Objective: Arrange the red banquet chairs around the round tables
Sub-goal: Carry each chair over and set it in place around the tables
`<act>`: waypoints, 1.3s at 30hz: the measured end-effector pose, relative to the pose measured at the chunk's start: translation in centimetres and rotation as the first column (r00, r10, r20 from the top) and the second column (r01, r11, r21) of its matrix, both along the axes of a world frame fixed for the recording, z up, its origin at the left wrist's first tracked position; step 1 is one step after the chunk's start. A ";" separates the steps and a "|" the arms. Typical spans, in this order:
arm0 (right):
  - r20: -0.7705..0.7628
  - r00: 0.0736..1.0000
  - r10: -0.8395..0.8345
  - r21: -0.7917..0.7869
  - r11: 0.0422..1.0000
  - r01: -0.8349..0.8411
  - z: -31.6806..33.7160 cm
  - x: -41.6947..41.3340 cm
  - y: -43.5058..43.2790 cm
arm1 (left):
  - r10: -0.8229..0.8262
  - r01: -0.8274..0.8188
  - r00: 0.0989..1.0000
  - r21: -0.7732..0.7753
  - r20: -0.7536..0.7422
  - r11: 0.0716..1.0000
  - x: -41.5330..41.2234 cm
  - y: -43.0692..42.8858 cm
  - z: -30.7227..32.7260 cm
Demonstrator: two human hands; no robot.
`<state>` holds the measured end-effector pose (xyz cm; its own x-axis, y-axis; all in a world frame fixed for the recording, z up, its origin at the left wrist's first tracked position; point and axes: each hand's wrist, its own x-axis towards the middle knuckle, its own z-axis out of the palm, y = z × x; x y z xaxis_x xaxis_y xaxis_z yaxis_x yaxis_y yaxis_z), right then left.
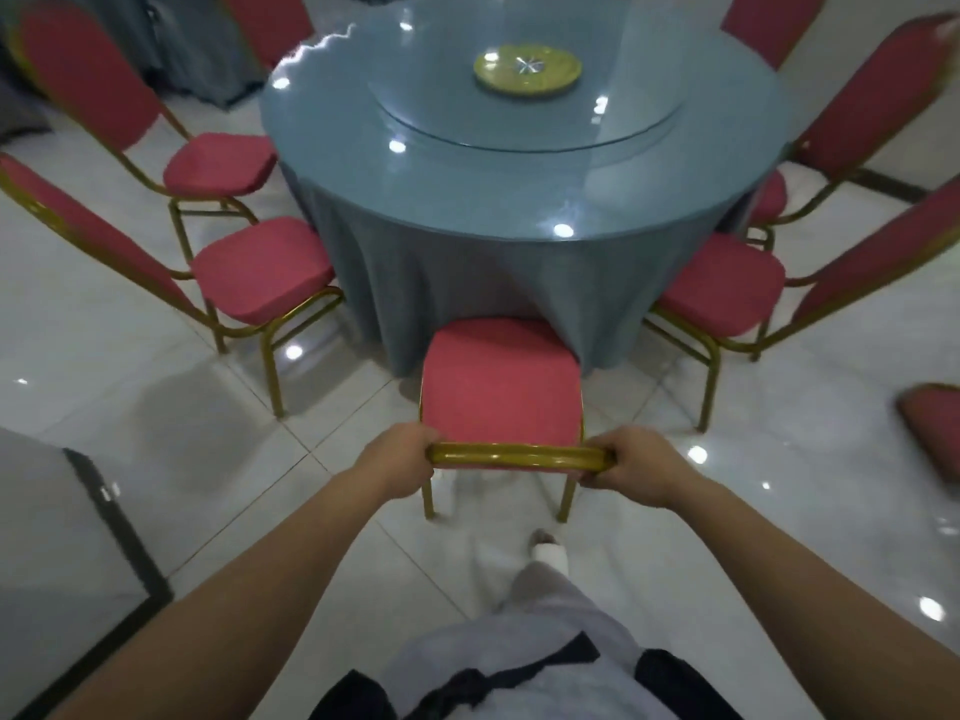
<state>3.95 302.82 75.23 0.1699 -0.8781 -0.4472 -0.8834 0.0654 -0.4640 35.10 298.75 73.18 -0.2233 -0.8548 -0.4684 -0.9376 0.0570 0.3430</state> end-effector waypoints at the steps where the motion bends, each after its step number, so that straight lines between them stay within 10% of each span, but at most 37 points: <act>1: 0.012 0.999 -0.043 -0.003 0.999 0.043 -0.5 0.2 2.1 | -0.034 0.034 0.999 0.012 0.007 0.999 0.3 1.1 -0.2; 17: -0.008 0.899 -0.438 -0.201 0.881 0.428 -2.4 0.8 11.0 | -0.199 0.198 0.980 -0.137 0.007 0.970 -3.6 3.6 0.3; 39: 0.012 0.936 -0.353 -0.231 0.909 0.346 -2.1 -11.9 -16.0 | 0.023 -0.015 0.998 -0.117 0.064 0.993 -15.5 -17.3 1.0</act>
